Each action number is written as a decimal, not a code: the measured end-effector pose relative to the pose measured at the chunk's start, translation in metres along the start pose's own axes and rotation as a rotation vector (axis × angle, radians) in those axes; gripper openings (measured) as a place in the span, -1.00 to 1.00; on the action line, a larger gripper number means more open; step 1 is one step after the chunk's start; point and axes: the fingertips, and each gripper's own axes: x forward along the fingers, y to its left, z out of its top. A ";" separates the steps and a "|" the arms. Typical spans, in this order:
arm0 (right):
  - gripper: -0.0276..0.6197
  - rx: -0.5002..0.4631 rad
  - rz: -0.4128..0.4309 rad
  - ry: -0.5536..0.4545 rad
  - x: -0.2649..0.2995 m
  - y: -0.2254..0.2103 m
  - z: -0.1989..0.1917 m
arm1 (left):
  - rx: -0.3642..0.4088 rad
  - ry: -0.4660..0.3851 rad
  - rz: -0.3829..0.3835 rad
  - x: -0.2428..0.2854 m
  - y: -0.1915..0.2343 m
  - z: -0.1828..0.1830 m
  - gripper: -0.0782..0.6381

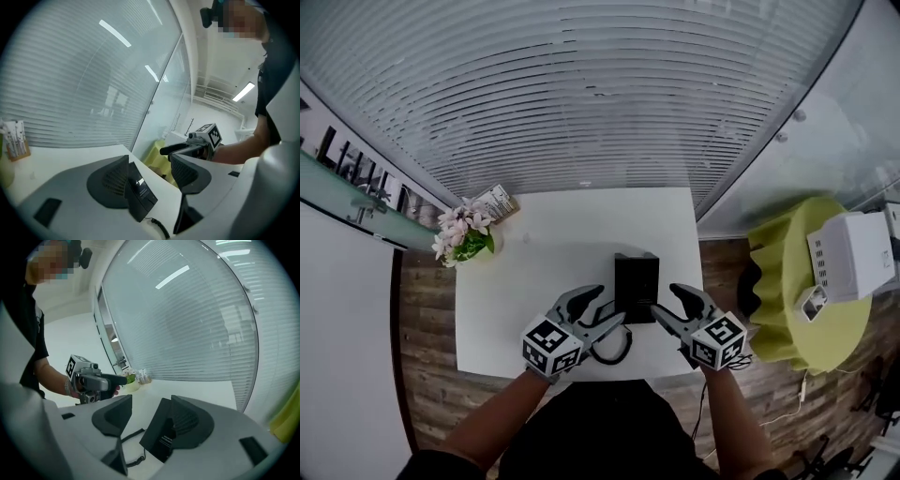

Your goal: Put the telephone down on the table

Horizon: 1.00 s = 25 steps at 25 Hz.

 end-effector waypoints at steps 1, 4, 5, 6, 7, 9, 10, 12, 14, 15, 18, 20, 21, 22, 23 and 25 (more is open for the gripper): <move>-0.08 -0.017 0.007 -0.009 -0.005 0.011 0.005 | 0.016 -0.016 -0.005 -0.007 -0.008 0.008 0.02; -0.08 -0.060 0.019 -0.057 -0.022 0.040 0.024 | 0.066 -0.068 -0.028 -0.023 -0.033 0.032 0.02; -0.08 -0.072 0.020 -0.076 -0.028 0.049 0.032 | 0.081 -0.083 -0.040 -0.028 -0.043 0.040 0.01; -0.08 -0.084 0.020 -0.096 -0.035 0.058 0.039 | 0.096 -0.096 -0.054 -0.033 -0.052 0.046 0.01; -0.09 -0.097 0.022 -0.116 -0.040 0.067 0.047 | 0.113 -0.107 -0.069 -0.037 -0.060 0.053 -0.01; -0.10 -0.131 0.031 -0.150 -0.050 0.084 0.063 | 0.156 -0.127 -0.093 -0.044 -0.074 0.066 -0.07; -0.12 -0.154 0.033 -0.164 -0.055 0.091 0.070 | 0.180 -0.138 -0.101 -0.046 -0.080 0.073 -0.11; -0.16 -0.198 0.032 -0.204 -0.064 0.103 0.086 | 0.215 -0.166 -0.109 -0.051 -0.090 0.088 -0.19; -0.26 -0.228 0.023 -0.252 -0.073 0.114 0.104 | 0.220 -0.213 -0.109 -0.055 -0.099 0.102 -0.33; -0.38 -0.240 0.017 -0.275 -0.076 0.118 0.111 | 0.222 -0.233 -0.106 -0.056 -0.102 0.108 -0.48; -0.73 -0.268 0.004 -0.327 -0.084 0.126 0.126 | 0.239 -0.255 -0.092 -0.058 -0.107 0.120 -0.72; -0.78 -0.281 0.003 -0.343 -0.087 0.129 0.131 | 0.243 -0.259 -0.084 -0.057 -0.109 0.124 -0.75; -0.80 -0.284 0.002 -0.348 -0.088 0.130 0.133 | 0.247 -0.260 -0.082 -0.056 -0.109 0.126 -0.75; -0.82 -0.281 0.001 -0.355 -0.089 0.130 0.135 | 0.254 -0.261 -0.079 -0.055 -0.110 0.127 -0.75; -0.83 -0.277 0.002 -0.361 -0.090 0.131 0.136 | 0.263 -0.262 -0.076 -0.055 -0.111 0.127 -0.76; -0.84 -0.279 -0.003 -0.368 -0.092 0.133 0.139 | 0.278 -0.264 -0.071 -0.055 -0.115 0.129 -0.76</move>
